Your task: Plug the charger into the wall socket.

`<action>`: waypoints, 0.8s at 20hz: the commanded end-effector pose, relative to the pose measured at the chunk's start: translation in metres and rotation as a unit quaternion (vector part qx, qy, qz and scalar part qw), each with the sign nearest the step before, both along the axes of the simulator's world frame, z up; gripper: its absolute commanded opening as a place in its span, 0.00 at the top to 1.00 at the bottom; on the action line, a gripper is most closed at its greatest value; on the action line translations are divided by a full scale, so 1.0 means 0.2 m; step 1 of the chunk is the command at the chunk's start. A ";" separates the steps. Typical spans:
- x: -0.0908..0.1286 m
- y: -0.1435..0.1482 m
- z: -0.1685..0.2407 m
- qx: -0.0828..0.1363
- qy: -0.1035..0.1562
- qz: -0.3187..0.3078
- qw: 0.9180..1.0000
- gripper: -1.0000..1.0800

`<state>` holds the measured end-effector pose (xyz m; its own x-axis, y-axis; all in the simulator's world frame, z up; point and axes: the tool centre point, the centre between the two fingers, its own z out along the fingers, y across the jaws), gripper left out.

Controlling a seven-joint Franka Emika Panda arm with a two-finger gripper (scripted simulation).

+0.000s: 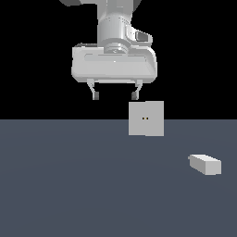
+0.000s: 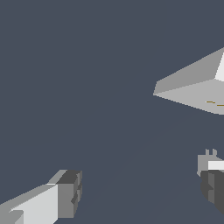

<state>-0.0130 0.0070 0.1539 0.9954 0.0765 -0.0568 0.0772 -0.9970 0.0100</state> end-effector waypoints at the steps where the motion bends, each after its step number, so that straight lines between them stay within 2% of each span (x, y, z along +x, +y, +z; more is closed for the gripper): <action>1: 0.00 0.00 0.00 0.000 0.000 0.000 1.000 0.04; 9: -0.02 -0.04 -0.02 0.001 -0.010 0.000 1.000 0.04; 16: -0.06 -0.14 -0.06 0.002 -0.034 0.000 0.999 0.04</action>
